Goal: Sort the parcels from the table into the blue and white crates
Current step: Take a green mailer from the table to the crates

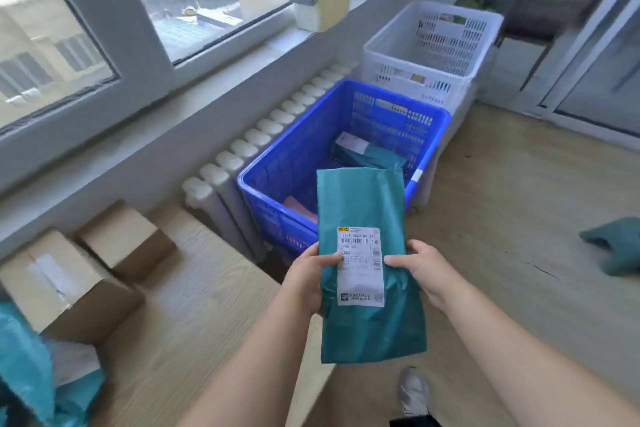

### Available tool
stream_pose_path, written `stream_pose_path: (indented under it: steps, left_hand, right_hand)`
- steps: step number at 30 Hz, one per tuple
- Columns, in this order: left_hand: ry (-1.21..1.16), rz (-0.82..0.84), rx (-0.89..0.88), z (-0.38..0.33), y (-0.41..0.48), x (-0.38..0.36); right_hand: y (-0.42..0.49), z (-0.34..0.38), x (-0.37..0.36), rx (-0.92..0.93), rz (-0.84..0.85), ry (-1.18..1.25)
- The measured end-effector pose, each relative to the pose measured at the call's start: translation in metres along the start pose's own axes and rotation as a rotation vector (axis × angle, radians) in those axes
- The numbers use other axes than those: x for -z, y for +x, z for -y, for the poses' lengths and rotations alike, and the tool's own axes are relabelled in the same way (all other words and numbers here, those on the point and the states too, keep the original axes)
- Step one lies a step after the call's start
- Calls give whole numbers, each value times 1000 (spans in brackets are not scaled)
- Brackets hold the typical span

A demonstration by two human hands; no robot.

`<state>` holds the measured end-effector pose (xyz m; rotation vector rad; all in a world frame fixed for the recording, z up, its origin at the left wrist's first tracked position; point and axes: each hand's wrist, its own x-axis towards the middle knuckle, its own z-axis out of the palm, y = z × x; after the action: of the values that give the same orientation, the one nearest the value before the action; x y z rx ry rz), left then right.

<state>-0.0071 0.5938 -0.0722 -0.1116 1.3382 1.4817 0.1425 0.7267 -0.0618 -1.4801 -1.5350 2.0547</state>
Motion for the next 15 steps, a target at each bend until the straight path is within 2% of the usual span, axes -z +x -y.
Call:
stream_pose_path:
  steps: [2, 7, 15]
  left_hand:
    - [19, 5, -21, -4, 11, -18]
    - [86, 17, -31, -13, 79, -126]
    - [102, 10, -23, -23, 154, -255]
  right_hand:
    - [6, 5, 14, -3, -5, 20]
    - [64, 45, 114, 29, -27, 51]
    - [148, 102, 241, 12, -31, -60]
